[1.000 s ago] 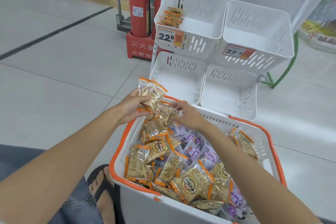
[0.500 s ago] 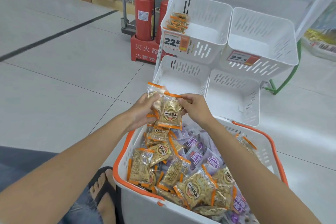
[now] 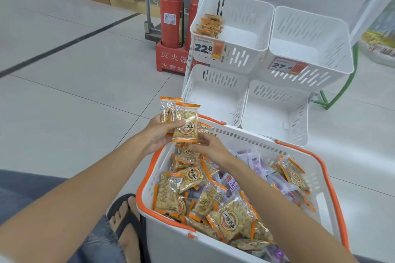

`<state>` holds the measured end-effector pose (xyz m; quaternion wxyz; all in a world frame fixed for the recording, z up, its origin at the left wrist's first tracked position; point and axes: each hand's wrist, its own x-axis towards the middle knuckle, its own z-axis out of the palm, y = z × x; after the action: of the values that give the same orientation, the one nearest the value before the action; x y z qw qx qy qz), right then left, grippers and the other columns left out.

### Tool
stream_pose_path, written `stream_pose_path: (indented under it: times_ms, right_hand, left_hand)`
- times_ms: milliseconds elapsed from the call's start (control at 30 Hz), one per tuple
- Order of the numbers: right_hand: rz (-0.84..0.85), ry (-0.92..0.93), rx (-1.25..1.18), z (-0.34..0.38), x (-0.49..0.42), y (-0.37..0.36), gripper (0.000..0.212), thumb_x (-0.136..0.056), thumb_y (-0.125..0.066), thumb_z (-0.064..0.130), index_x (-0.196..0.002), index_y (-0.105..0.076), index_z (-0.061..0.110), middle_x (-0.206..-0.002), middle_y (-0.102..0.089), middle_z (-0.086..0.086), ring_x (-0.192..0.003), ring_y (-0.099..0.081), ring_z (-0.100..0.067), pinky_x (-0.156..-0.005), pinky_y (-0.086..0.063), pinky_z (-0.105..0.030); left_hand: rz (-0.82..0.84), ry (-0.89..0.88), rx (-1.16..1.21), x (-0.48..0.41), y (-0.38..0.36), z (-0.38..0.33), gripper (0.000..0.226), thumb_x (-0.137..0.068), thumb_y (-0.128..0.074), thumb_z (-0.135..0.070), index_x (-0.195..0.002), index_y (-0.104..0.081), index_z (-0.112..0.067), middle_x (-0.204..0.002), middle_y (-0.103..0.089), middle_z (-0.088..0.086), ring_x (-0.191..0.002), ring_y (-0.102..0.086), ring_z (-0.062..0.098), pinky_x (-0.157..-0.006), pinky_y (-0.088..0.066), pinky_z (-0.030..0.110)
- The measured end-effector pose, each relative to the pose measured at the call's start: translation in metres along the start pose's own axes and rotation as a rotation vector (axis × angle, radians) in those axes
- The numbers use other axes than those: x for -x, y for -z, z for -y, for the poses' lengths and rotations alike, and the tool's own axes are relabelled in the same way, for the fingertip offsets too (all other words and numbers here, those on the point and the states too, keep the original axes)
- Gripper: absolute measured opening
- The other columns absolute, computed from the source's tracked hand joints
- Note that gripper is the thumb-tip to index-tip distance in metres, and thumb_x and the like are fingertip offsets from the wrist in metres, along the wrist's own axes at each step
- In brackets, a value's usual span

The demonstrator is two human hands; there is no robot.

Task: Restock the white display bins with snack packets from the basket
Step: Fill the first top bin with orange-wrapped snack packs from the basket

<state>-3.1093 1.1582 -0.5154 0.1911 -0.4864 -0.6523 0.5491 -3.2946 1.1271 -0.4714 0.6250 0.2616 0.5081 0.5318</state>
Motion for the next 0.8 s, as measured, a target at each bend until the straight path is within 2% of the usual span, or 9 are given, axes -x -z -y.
stream_pose_path:
  times_ms: [100, 167, 267, 400, 467, 533, 600, 667, 800]
  right_hand:
    - [0.154, 0.022, 0.427, -0.011, 0.003, 0.006, 0.073, -0.082, -0.076, 0.035, -0.144, -0.042, 0.017, -0.136, -0.048, 0.009, -0.125, -0.046, -0.012, -0.102, -0.04, -0.031]
    - [0.178, 0.141, 0.671, -0.029, 0.003, 0.002, 0.054, -0.087, -0.07, 0.034, -0.136, -0.055, 0.018, -0.137, -0.055, 0.001, -0.125, -0.051, -0.018, -0.105, -0.04, -0.037]
    - [-0.071, 0.21, 0.574, -0.033, 0.001, 0.001, 0.025, -0.097, -0.056, 0.029, -0.104, -0.074, 0.014, -0.101, -0.073, -0.007, -0.088, -0.066, -0.021, -0.083, -0.053, -0.042]
    - [-0.579, 0.247, 0.381, 0.014, 0.005, 0.032, 0.028, -0.1, -0.049, 0.024, -0.082, -0.067, 0.013, -0.074, -0.068, -0.002, -0.059, -0.056, -0.014, -0.06, -0.049, -0.036]
    - [-0.683, 0.296, 0.187, 0.045, 0.011, 0.038, 0.028, -0.1, -0.047, 0.023, -0.076, -0.059, 0.017, -0.068, -0.057, 0.003, -0.058, -0.048, -0.009, -0.058, -0.039, -0.031]
    - [-0.594, 0.32, 0.195, 0.069, 0.017, 0.031, 0.028, -0.101, -0.046, 0.029, -0.083, -0.065, 0.018, -0.08, -0.06, 0.002, -0.075, -0.054, -0.01, -0.069, -0.042, -0.029]
    - [-0.401, 0.295, 0.204, 0.075, 0.02, 0.018, 0.035, -0.102, -0.042, 0.037, -0.107, -0.069, 0.015, -0.107, -0.061, 0.003, -0.1, -0.054, -0.01, -0.088, -0.041, -0.027]
    - [-0.229, 0.203, 0.019, 0.075, 0.023, 0.011, 0.042, -0.102, -0.039, 0.042, -0.132, -0.057, 0.018, -0.13, -0.051, 0.007, -0.123, -0.045, -0.01, -0.106, -0.033, -0.029]
    - [0.051, 0.137, -0.248, 0.071, 0.025, 0.019, 0.036, -0.091, -0.043, 0.048, -0.12, -0.065, 0.045, -0.149, -0.036, 0.007, -0.134, -0.038, -0.005, -0.116, -0.03, -0.04]
  left_hand:
    - [-0.03, 0.02, 0.069, -0.002, 0.0, -0.001, 0.03, -0.084, -0.069, 0.004, -0.109, -0.059, -0.009, -0.094, -0.074, 0.011, -0.083, -0.072, 0.023, -0.066, -0.061, 0.034]
    - [-0.062, 0.041, 0.101, -0.003, 0.0, 0.0, 0.027, -0.085, -0.066, 0.006, -0.104, -0.058, -0.011, -0.094, -0.072, 0.011, -0.083, -0.069, 0.023, -0.071, -0.061, 0.037]
    - [-0.086, 0.053, 0.106, -0.002, 0.0, 0.001, 0.027, -0.085, -0.064, 0.006, -0.103, -0.055, -0.013, -0.091, -0.07, 0.01, -0.074, -0.069, 0.02, -0.07, -0.06, 0.036]
    - [-0.162, -0.019, 0.03, -0.004, 0.002, -0.001, 0.031, -0.084, -0.067, 0.006, -0.103, -0.057, -0.016, -0.102, -0.07, 0.013, -0.085, -0.069, 0.023, -0.082, -0.058, 0.041]
    - [-0.158, -0.023, 0.029, -0.004, -0.004, 0.0, 0.035, -0.084, -0.067, 0.005, -0.107, -0.055, -0.018, -0.102, -0.069, 0.011, -0.088, -0.067, 0.022, -0.088, -0.056, 0.043]
    - [-0.099, 0.014, 0.083, -0.002, -0.013, 0.001, 0.038, -0.085, -0.066, 0.006, -0.112, -0.053, -0.017, -0.104, -0.067, 0.012, -0.09, -0.066, 0.022, -0.089, -0.056, 0.045]
    - [-0.031, 0.035, 0.105, -0.001, -0.023, 0.002, 0.045, -0.085, -0.066, 0.006, -0.124, -0.052, -0.011, -0.11, -0.066, 0.015, -0.094, -0.066, 0.023, -0.075, -0.059, 0.042]
    - [-0.021, 0.037, 0.121, -0.002, -0.026, 0.001, 0.049, -0.085, -0.065, 0.006, -0.129, -0.051, -0.01, -0.107, -0.067, 0.013, -0.091, -0.067, 0.022, -0.065, -0.058, 0.036]
    - [-0.032, 0.054, 0.197, -0.002, -0.023, -0.002, 0.046, -0.085, -0.063, 0.009, -0.125, -0.052, -0.013, -0.092, -0.069, 0.01, -0.071, -0.072, 0.019, -0.061, -0.06, 0.034]
